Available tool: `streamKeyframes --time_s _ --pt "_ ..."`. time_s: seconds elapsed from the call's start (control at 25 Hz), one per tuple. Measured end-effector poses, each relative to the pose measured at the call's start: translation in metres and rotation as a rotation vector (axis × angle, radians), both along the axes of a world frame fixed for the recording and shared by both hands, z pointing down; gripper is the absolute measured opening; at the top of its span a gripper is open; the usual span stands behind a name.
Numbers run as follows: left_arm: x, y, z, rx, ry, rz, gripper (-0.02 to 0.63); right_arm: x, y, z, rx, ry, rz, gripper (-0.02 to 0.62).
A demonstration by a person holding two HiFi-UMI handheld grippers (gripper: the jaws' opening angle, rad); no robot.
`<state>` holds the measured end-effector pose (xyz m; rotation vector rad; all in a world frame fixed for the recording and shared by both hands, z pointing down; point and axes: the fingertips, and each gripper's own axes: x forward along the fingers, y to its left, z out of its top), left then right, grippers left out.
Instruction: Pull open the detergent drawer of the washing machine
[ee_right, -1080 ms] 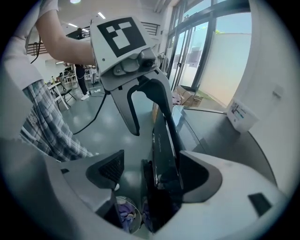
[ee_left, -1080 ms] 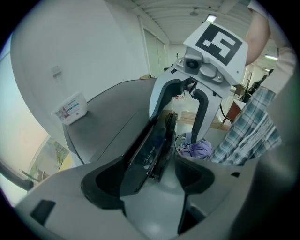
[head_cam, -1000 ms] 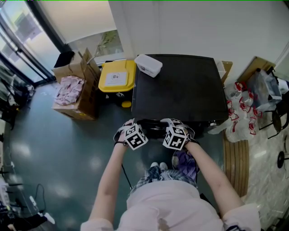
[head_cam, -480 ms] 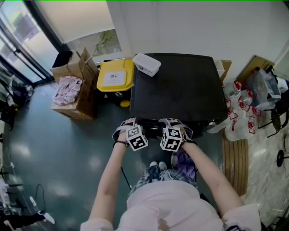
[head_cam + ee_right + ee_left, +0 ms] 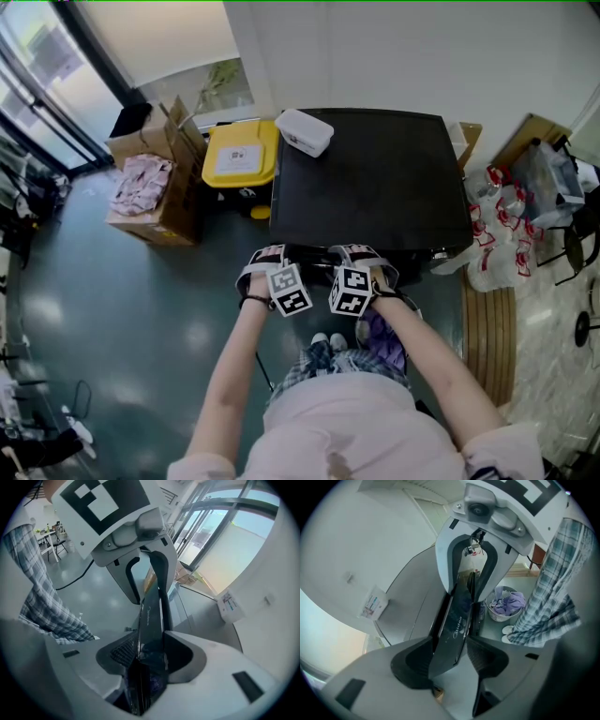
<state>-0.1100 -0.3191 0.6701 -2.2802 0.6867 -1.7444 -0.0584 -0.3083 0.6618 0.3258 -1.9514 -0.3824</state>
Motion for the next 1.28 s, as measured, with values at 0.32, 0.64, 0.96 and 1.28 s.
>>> streamKeyframes --time_s 0.32,0.64,0.96,1.28 --pt "-0.002 -0.013 -0.002 0.121 -0.097 -0.004 0.152 0.001 -0.010 -0.006 0.091 0.021 0.026 0.121" --pt "-0.003 -0.016 0.001 0.179 -0.167 0.029 0.104 0.001 -0.013 -0.003 0.122 0.053 0.031 0.080" --pt "-0.003 -0.015 -0.001 0.175 -0.150 0.039 0.100 0.000 -0.012 -0.006 0.113 0.040 0.026 0.075" --pt "-0.005 -0.008 0.001 0.162 -0.153 0.058 0.092 -0.001 -0.005 -0.006 0.080 0.010 0.023 0.069"
